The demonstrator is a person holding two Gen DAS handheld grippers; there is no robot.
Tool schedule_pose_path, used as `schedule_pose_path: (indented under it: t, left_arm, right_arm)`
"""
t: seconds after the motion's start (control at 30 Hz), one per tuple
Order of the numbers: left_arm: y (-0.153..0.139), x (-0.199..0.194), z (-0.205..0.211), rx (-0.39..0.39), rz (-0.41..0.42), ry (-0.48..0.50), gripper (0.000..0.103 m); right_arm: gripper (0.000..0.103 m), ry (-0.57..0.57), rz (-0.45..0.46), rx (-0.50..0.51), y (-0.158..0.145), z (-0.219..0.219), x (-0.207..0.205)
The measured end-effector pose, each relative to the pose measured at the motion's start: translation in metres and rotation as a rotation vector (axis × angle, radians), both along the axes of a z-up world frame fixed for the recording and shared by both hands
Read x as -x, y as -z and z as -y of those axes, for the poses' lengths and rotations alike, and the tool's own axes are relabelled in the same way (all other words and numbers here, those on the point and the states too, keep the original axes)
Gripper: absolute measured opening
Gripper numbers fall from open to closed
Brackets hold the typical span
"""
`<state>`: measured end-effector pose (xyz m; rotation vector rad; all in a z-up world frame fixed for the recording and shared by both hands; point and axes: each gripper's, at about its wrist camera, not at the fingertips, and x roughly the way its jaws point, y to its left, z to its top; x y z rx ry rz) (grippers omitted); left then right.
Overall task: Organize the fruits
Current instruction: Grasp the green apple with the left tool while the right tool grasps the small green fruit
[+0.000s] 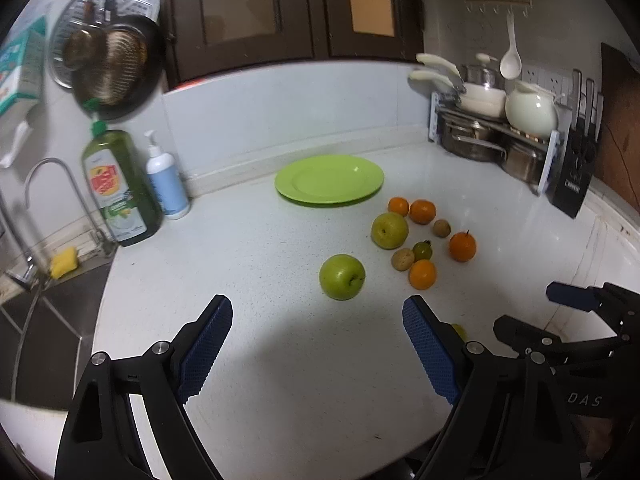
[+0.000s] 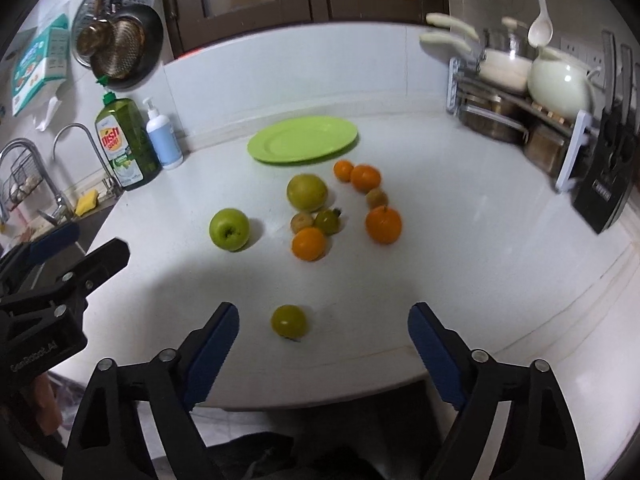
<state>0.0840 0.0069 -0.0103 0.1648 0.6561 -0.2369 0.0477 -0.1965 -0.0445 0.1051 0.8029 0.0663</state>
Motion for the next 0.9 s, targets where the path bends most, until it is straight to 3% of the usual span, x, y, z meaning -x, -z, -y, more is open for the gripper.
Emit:
schedule_pose_path:
  t: [0.43,0.8,0.9]
  left_arm:
    - [0.034,-0.068,-0.003,-0.043,-0.11,0.224,0.084]
    - [0.061,-0.109,0.01,-0.04,-0.165,0.366,0.077]
    - [0.068,-0.118,0.016,-0.032,-0.192,0.396,0.071]
  right_arm:
    - [0.056,0.15,-0.187,-0.078,0.042,-0.027,-0.03]
    - [0.039,0.233,-0.275,-0.054,0.061,-0.039,-0.045]
    - [0.034,0.245,-0.293,-0.052,0.065,-0.039,-0.049]
